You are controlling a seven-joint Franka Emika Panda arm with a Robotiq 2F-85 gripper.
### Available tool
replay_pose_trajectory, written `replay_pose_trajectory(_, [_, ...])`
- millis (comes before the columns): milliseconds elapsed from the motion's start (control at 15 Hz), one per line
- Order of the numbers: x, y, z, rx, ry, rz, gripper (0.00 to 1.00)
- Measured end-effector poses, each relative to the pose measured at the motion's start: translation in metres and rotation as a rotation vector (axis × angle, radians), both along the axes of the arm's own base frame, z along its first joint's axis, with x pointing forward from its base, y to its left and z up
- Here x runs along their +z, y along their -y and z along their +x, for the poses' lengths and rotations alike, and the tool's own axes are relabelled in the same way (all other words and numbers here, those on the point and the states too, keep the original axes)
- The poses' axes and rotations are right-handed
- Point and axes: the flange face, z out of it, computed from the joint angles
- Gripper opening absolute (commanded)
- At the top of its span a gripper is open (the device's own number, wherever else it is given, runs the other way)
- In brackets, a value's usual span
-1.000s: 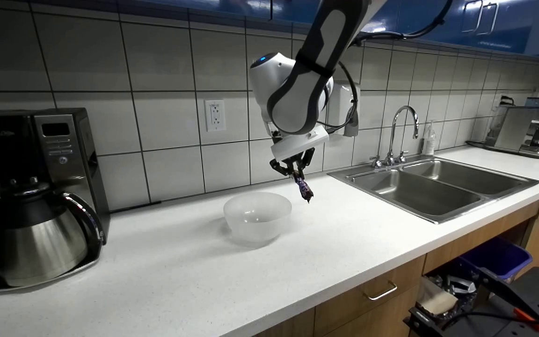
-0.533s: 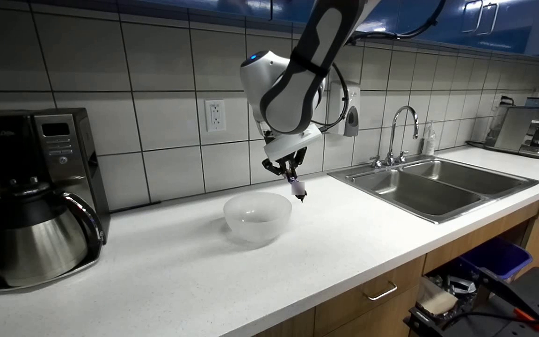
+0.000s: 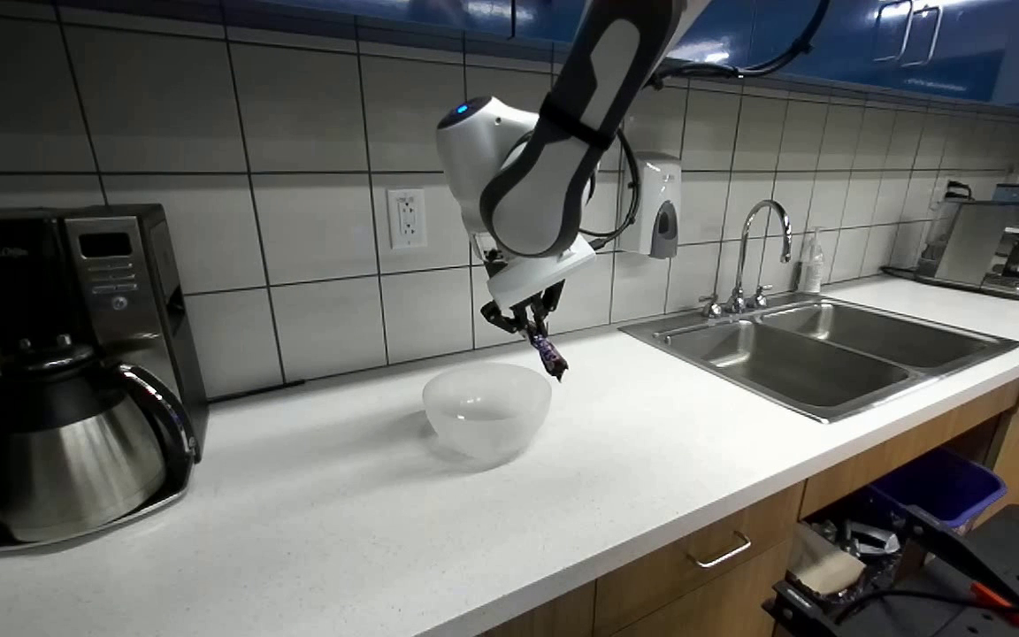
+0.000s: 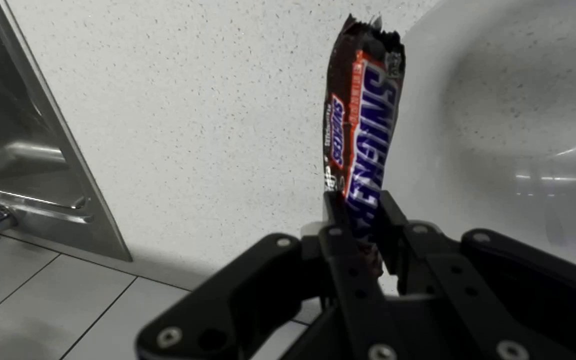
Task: Place the snickers bar in the bowl
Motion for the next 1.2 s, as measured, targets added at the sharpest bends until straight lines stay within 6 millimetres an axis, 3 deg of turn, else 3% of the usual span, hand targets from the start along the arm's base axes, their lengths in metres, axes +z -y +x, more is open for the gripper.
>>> replay_pose_trajectory(667, [-0.014, -0.032, 0.01, 0.132, -0.014, 0.013, 0.05])
replay_pose_trajectory(1200, [-0.036, -0.037, 0.009, 0.195, -0.041, 0.031, 0.05])
